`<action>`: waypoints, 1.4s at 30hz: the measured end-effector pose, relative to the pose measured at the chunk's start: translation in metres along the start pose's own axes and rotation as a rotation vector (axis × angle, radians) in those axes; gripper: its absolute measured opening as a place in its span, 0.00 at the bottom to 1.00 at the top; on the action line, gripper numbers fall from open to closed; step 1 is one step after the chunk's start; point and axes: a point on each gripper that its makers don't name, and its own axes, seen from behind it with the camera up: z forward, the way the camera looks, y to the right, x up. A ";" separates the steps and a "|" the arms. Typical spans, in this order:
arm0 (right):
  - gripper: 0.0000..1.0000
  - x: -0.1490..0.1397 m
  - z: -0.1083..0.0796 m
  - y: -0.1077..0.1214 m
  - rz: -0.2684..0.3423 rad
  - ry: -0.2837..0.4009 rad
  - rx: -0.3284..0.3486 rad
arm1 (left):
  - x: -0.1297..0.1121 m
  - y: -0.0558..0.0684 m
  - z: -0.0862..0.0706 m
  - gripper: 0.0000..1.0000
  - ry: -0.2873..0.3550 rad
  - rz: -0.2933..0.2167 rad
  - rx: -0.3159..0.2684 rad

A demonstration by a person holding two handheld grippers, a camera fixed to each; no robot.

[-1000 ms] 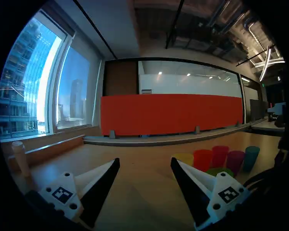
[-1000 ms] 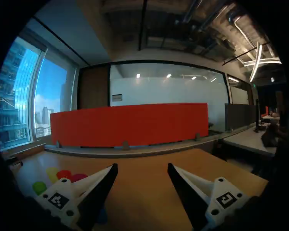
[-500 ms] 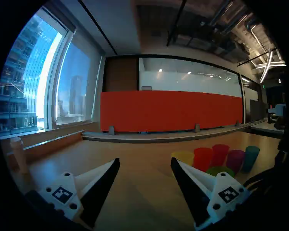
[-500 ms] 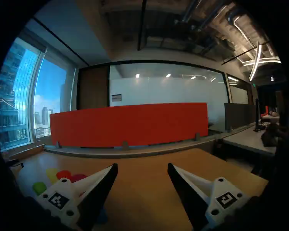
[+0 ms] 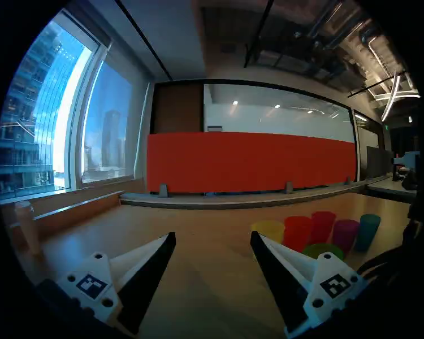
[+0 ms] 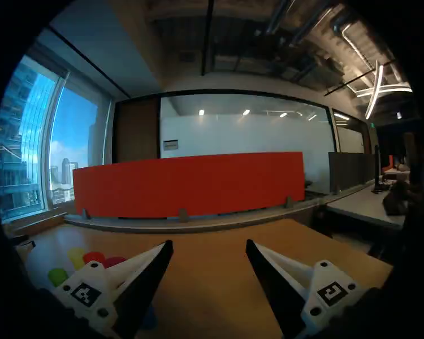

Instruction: Pour water

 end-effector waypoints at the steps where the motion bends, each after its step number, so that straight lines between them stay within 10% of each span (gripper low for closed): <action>1: 1.00 0.000 0.000 0.000 -0.001 0.000 0.000 | 0.000 0.000 0.000 0.98 0.000 0.000 -0.001; 42: 1.00 -0.031 -0.002 -0.025 -0.081 0.079 0.105 | -0.002 0.000 0.001 0.98 -0.002 0.002 -0.003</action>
